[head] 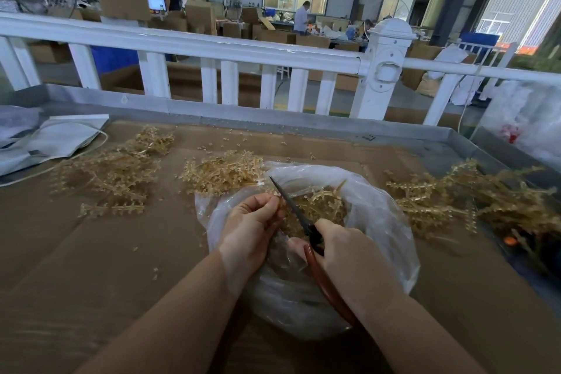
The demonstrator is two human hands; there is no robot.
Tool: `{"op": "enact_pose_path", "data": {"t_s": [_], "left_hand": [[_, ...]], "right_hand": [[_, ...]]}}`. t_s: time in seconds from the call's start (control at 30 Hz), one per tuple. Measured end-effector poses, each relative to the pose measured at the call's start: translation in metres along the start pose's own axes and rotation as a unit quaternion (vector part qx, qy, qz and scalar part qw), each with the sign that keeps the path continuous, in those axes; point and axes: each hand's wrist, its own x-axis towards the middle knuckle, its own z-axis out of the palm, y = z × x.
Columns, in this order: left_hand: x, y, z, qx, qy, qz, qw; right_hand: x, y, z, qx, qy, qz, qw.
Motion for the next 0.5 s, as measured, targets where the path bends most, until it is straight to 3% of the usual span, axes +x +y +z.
{"op": "enact_pose_path", "data": {"t_s": [0.5], "left_hand": [[0.0001, -0.0014, 0.0011, 0.000, 0.018, -0.005, 1.000]], "right_hand": [[0.0093, 0.0018, 0.0017, 0.044, -0.024, 0.005, 0.999]]}}
